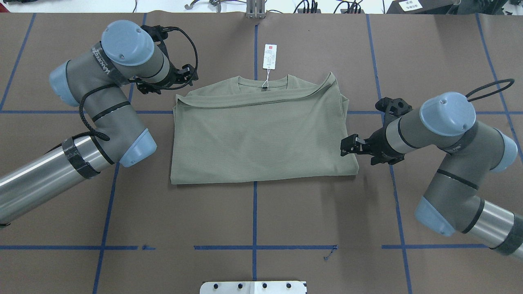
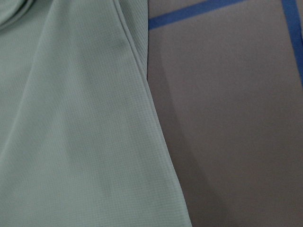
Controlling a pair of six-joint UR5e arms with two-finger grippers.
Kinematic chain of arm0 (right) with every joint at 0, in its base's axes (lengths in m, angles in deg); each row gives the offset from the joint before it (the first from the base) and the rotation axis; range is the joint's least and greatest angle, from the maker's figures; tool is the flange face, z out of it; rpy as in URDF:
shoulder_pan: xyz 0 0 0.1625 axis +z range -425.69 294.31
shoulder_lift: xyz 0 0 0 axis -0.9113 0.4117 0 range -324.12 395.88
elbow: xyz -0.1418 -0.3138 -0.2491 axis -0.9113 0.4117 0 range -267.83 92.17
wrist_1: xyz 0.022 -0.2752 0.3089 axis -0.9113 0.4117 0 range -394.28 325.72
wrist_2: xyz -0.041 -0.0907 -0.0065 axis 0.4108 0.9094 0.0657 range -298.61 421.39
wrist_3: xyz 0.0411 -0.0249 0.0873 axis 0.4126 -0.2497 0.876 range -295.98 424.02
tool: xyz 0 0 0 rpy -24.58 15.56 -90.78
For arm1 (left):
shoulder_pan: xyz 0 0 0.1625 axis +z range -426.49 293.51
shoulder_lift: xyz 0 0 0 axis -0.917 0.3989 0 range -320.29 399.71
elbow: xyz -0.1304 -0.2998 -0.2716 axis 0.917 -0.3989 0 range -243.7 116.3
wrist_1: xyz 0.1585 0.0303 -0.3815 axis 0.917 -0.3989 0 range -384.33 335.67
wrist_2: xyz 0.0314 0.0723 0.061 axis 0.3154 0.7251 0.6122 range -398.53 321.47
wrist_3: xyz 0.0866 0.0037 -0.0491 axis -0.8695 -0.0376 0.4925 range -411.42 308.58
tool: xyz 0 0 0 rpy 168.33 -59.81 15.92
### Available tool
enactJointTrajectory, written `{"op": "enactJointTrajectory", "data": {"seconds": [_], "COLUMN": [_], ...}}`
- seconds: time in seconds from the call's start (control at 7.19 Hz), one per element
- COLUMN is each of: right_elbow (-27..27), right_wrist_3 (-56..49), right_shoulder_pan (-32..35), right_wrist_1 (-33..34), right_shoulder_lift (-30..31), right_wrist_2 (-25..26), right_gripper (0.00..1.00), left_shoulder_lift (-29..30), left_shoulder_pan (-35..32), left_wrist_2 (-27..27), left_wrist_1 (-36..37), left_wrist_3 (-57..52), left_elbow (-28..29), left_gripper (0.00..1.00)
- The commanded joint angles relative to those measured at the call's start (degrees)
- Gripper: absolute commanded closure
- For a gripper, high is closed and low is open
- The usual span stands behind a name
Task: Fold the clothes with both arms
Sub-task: 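Move both grippers to the folded shirt's side edges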
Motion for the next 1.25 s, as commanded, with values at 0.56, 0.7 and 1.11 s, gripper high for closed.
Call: {"op": "enactJointTrajectory", "data": {"seconds": [0.56, 0.7, 1.11], "right_elbow": [1.31, 1.13, 1.13], "right_wrist_3": [-0.48, -0.57, -0.57], "right_shoulder_pan": [-2.56, -2.38, -2.55], "right_wrist_1": [-0.13, -0.48, -0.48], "right_shoulder_lift": [0.0, 0.0, 0.0], "right_wrist_2": [2.72, 2.8, 2.19], "right_gripper": [0.45, 0.84, 1.0], "left_shoulder_lift": [-0.33, -0.42, -0.68], "left_shoulder_pan": [-0.06, -0.06, 0.03], "left_wrist_2": [-0.03, 0.06, 0.14], "left_wrist_1": [-0.26, -0.44, -0.53], "left_wrist_3": [-0.09, -0.17, -0.09], "left_elbow": [0.04, 0.04, 0.04], "left_gripper": [0.0, 0.0, 0.0]}}
